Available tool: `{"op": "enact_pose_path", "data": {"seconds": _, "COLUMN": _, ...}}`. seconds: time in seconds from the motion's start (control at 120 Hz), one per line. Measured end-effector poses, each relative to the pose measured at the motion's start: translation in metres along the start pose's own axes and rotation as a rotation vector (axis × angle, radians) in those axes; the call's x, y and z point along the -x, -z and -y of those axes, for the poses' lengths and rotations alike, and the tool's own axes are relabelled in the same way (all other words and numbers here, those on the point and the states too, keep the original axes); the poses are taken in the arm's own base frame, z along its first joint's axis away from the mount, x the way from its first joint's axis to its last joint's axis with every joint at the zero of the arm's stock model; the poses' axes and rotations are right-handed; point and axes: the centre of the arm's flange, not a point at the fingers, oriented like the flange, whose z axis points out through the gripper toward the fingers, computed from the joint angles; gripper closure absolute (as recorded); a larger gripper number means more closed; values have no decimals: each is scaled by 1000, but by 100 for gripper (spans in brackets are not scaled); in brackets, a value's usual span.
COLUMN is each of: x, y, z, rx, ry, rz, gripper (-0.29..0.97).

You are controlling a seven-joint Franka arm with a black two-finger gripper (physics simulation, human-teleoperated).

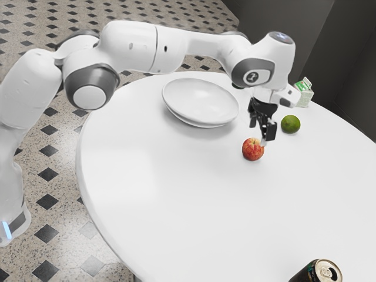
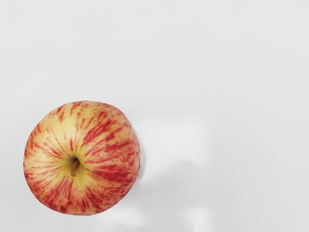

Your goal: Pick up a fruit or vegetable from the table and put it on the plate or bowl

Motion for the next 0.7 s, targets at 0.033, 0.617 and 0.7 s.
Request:
{"op": "enact_pose_path", "data": {"seconds": 0.033, "x": -1, "y": -3, "z": 1, "rx": 0, "ry": 0, "rz": -5, "gripper": 0}}
{"op": "enact_pose_path", "data": {"seconds": 0.617, "x": -28, "y": -58, "z": 57, "rx": -53, "ry": 52, "rz": -32, "gripper": 0}}
{"op": "enact_pose_path", "data": {"seconds": 0.7, "x": -26, "y": -67, "z": 59, "rx": -58, "ry": 52, "rz": -7, "gripper": 0}}
